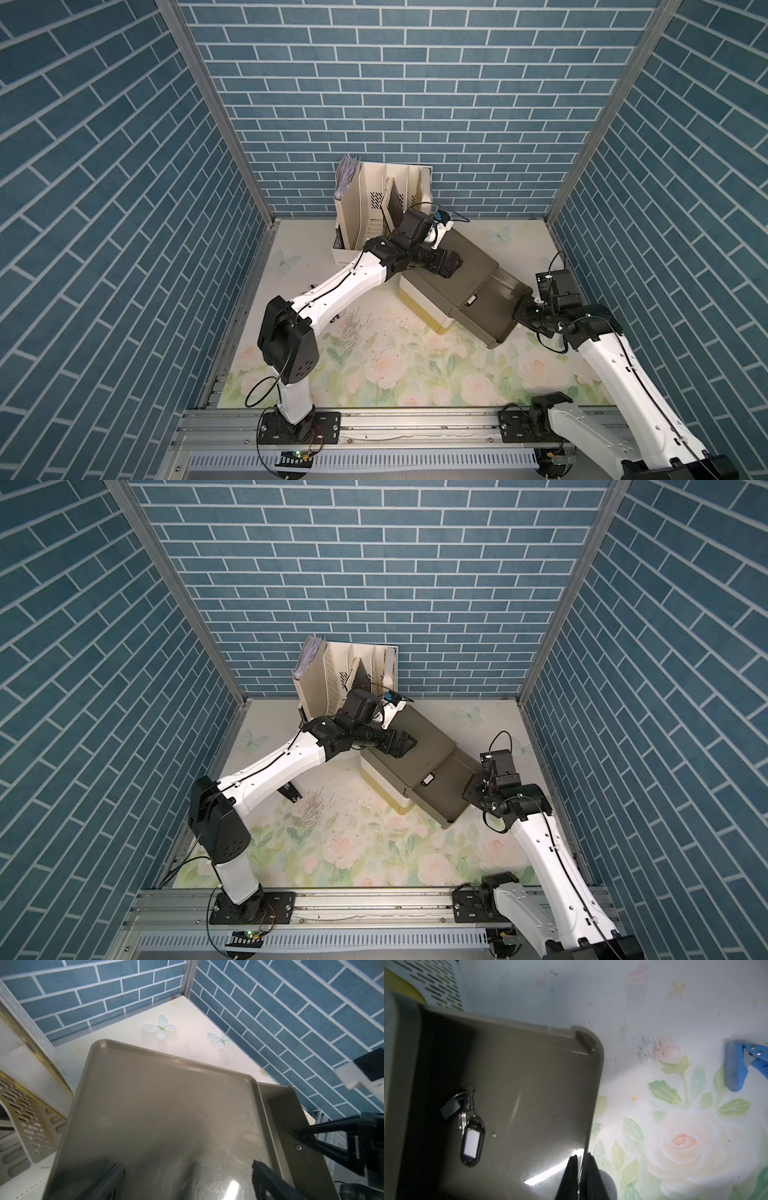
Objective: Take the keys out of the drawer
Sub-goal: Pick up the key from the drawer.
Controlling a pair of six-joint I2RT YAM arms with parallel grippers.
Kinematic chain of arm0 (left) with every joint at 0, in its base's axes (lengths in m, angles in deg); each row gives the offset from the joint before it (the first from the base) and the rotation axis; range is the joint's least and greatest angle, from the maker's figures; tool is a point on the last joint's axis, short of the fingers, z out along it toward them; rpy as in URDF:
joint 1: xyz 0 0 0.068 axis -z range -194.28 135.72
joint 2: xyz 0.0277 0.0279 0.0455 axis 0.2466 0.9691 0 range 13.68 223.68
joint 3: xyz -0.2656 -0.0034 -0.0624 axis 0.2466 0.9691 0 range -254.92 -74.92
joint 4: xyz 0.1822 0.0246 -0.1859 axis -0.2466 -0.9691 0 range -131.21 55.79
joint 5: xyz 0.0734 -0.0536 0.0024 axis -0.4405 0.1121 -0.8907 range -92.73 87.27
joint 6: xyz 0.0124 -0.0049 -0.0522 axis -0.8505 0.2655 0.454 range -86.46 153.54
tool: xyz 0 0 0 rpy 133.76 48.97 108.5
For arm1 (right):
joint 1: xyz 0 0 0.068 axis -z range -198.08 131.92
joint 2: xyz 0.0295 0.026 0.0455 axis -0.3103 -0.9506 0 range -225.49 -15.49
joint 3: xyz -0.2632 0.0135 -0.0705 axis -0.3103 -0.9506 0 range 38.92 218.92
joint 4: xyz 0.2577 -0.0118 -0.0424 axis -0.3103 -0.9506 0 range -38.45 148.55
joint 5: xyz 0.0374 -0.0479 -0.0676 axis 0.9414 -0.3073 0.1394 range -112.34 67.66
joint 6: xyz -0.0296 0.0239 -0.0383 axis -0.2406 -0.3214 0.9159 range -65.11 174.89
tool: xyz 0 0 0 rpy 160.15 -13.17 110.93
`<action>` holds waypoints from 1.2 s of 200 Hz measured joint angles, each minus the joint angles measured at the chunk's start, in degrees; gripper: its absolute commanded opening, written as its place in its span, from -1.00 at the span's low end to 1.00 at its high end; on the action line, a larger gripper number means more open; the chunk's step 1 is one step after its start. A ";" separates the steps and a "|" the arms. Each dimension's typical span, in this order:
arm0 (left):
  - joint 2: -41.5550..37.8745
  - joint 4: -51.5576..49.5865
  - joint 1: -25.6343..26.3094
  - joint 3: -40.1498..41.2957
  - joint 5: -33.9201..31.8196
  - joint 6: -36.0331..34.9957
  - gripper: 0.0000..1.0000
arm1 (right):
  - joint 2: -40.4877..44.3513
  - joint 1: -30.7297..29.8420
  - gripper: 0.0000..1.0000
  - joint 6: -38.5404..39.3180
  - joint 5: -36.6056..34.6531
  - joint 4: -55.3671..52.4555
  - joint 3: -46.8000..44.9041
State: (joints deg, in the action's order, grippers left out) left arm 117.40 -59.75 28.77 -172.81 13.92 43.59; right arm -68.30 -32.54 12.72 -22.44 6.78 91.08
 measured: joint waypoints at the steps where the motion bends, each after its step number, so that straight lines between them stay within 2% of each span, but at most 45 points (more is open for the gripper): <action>1: 0.00 0.00 0.04 0.00 -0.02 -0.02 1.00 | 0.04 0.02 -0.95 0.00 0.00 0.00 -0.07; 49: 0.15 -0.68 0.92 -0.02 -0.68 -0.42 1.00 | 1.07 0.11 -0.84 1.05 0.61 0.66 -0.24; 56: 0.15 -0.74 0.92 -0.02 -0.87 -0.46 1.00 | 1.07 0.11 -0.71 1.22 0.92 0.74 -0.20; 67: 0.20 -0.92 0.92 -0.02 -1.14 -0.46 1.00 | 1.01 0.09 -0.22 1.95 1.90 0.94 0.20; 73: 0.22 -1.18 0.92 -0.02 -1.27 -0.46 1.00 | 0.98 0.02 -0.14 3.10 2.69 0.96 0.63; 107: 1.03 -2.95 0.90 -0.02 -1.92 -0.52 1.00 | 1.38 -0.39 -0.12 5.57 5.60 0.11 4.72; 148: 1.05 -2.89 0.81 -0.02 -2.03 -0.48 1.00 | -0.15 -0.48 -0.15 8.15 6.14 -0.79 16.76; 167: 1.01 -2.69 0.57 -0.02 -1.53 0.00 1.00 | -2.93 -1.22 -0.16 9.18 7.58 -0.61 20.35; 192: 0.13 -2.91 -0.15 0.11 -0.46 0.46 0.99 | -10.80 -6.43 -0.14 11.06 7.65 -1.53 24.26; 218: -6.03 -0.55 -1.01 5.49 -0.07 1.29 0.99 | -21.07 -10.38 -0.09 12.57 7.28 -1.95 28.02; 240: -13.97 2.78 -1.64 12.68 0.55 2.86 1.00 | -24.35 -12.41 -0.08 12.57 6.27 -2.60 28.52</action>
State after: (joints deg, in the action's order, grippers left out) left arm 103.43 -56.97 27.13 -160.13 14.47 46.45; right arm -92.65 -44.95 25.28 -16.17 4.18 119.61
